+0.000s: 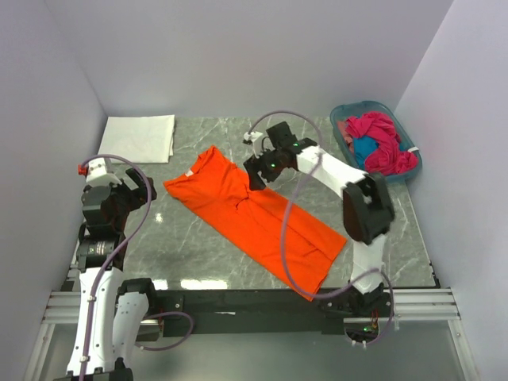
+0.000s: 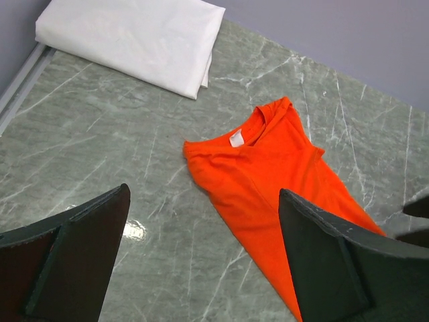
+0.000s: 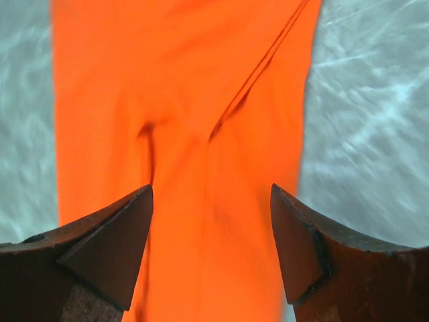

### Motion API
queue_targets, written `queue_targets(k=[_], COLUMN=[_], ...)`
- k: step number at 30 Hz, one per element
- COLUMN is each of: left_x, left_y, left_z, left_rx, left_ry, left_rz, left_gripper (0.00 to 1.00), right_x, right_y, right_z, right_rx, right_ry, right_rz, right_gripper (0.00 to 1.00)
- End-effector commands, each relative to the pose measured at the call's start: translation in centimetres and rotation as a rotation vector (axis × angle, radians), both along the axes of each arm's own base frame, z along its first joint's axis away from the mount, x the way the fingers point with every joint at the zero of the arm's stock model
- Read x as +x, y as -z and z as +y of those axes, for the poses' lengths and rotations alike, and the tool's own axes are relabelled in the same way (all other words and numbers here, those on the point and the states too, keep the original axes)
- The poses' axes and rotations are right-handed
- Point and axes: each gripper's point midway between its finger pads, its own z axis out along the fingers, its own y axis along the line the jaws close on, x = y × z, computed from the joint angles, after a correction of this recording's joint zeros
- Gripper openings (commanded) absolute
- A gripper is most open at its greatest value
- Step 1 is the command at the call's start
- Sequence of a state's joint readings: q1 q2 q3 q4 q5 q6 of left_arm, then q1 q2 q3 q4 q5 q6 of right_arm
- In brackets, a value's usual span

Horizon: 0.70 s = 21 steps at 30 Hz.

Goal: Fold and stack the t-shirts
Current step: Fold the tshirt

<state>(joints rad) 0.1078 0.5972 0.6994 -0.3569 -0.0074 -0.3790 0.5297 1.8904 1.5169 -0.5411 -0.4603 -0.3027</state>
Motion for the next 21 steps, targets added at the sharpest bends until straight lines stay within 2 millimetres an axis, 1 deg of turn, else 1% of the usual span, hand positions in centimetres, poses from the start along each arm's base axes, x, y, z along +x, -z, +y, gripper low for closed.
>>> queue_targets(k=[1,3,4,5,7,9,11,13,17,21], left_x=[0.3,0.4,0.4,0.4,0.5,0.5,0.6,0.7,0.7,0.7], left_y=[-0.6,-0.5,-0.4,-0.4,-0.2,-0.2,-0.1,-0.1,-0.1,-0.1], left_z=[-0.2,-0.3,-0.2,-0.2,-0.3,-0.2,-0.3,-0.3,-0.4,-0.5], left_rx=[0.01,0.007,0.006,0.007,0.006,0.005,0.004,0.003,0.003,0.001], left_ry=[0.018,0.02,0.018,0.019,0.02,0.02,0.025,0.026,0.028,0.035], left_rz=[-0.025,-0.022,-0.018,-0.016,-0.01,-0.009,-0.007,-0.004,-0.006,-0.006], left_gripper=[0.98,0.98,0.98,0.98,0.98,0.97,0.97,0.97,0.97,0.96], right_x=[1.5,3.4,4.3,4.7,6.0,6.5,6.5,6.6,6.5,7.0], right_y=[2.6,3.3,3.2,3.3,3.7,4.1,4.9,5.3,6.4,7.2], right_z=[2.4,2.7,3.0,3.0,2.8,2.8,2.7,2.7,3.2,3.9], right_rx=[0.065,0.102,0.131,0.147,0.154,0.151,0.135,0.131,0.127,0.136], right_ry=[0.165,0.244,0.26,0.287,0.315,0.321,0.316,0.314,0.306,0.299], right_rz=[0.218,0.281,0.275,0.287,0.263,0.254,0.259,0.264,0.311,0.351], right_gripper=[0.77,0.77,0.77,0.77,0.77,0.77,0.77,0.77,0.76,0.73])
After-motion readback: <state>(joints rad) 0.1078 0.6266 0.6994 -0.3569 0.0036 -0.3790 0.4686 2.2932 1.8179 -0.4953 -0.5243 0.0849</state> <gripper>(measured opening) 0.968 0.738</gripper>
